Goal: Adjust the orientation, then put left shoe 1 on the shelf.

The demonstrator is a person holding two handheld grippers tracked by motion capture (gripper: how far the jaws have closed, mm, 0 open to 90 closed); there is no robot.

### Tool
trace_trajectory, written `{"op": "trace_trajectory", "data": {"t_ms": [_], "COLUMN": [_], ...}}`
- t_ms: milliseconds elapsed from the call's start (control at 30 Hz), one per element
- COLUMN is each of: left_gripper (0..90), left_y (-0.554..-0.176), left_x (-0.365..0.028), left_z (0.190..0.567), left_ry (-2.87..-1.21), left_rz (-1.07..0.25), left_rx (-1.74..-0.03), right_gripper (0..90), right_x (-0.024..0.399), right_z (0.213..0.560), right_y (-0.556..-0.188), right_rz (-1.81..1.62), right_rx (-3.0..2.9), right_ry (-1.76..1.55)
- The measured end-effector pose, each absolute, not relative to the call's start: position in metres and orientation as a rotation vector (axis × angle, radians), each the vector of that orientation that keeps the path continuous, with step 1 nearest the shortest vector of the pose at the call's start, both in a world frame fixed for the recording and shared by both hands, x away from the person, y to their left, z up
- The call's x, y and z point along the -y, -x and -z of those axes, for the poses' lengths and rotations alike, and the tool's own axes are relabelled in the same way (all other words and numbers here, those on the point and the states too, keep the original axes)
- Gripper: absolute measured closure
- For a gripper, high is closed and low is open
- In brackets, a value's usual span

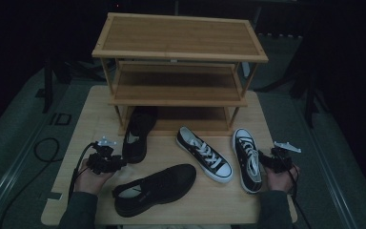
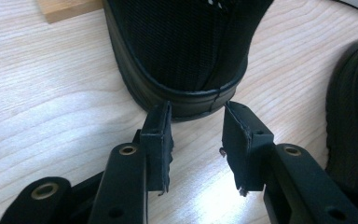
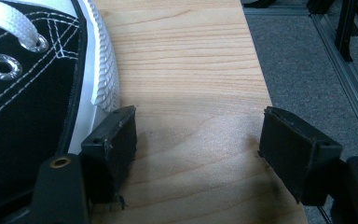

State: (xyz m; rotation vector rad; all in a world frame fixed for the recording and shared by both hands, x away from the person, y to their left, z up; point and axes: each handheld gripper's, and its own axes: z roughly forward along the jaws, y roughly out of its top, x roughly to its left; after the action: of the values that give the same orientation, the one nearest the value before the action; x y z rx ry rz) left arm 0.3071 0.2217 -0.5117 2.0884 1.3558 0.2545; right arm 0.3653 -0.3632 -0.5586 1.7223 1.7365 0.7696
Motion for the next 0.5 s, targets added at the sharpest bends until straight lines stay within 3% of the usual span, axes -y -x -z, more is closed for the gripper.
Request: {"op": "trace_trajectory", "data": {"t_ms": [500], "left_gripper": [66.6], "left_y": [-0.3088], "left_x": [-0.216], "left_z": [0.5204], "left_ry": [-2.127], "left_rz": [-0.206], "left_rx": [-1.342], "right_gripper": [27.1], "right_x": [0.3631], "right_z": [0.5586], "right_y": [-0.3654], "right_rz": [-0.769], "right_rx": [-1.736], "right_ry": [-1.723]}}
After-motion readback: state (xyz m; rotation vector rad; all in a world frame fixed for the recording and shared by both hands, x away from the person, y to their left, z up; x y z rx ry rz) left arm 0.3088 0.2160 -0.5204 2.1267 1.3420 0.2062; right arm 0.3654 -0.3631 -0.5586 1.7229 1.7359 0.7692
